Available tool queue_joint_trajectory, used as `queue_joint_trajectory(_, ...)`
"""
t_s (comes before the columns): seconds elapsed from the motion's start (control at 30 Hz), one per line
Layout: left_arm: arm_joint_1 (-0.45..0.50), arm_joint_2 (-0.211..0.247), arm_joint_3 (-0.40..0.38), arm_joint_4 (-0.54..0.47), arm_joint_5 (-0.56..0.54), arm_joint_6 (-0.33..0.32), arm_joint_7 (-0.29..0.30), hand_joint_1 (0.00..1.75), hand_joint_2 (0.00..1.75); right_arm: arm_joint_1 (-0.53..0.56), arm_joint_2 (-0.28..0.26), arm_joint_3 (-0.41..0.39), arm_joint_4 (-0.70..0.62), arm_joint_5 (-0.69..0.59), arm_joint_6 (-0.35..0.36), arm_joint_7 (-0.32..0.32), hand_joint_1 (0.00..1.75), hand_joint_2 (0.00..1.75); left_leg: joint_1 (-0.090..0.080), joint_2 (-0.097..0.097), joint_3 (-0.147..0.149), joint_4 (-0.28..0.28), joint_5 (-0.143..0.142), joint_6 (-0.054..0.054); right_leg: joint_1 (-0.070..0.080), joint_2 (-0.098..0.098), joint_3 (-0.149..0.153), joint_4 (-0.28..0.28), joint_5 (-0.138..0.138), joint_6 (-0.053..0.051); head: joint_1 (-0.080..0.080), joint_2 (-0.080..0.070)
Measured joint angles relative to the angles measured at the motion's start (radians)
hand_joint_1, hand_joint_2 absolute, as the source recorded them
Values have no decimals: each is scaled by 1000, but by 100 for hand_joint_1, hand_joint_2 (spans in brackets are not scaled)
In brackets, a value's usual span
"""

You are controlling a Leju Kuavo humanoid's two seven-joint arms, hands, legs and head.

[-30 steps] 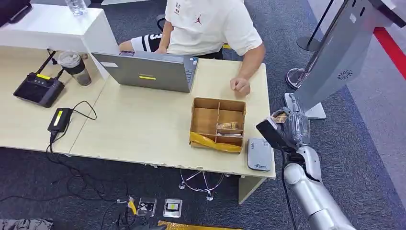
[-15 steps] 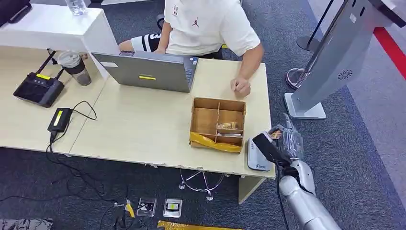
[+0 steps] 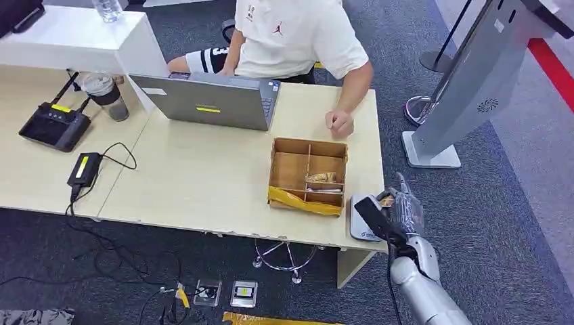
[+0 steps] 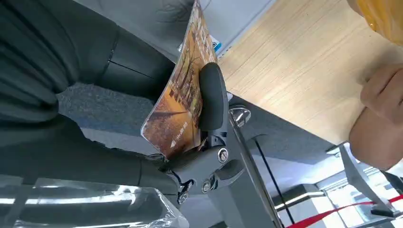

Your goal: Pass the card to the sensor for recognition and then transmit it.

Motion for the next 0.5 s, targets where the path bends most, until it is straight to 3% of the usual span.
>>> queue_joint_trajectory(0.5,0,3,0,0,5,2,0,0,175,-3,6,4,17,-52,-19,9,175,175,0,0,2,0,0,0,0,0,2,0,0,0,0,0)
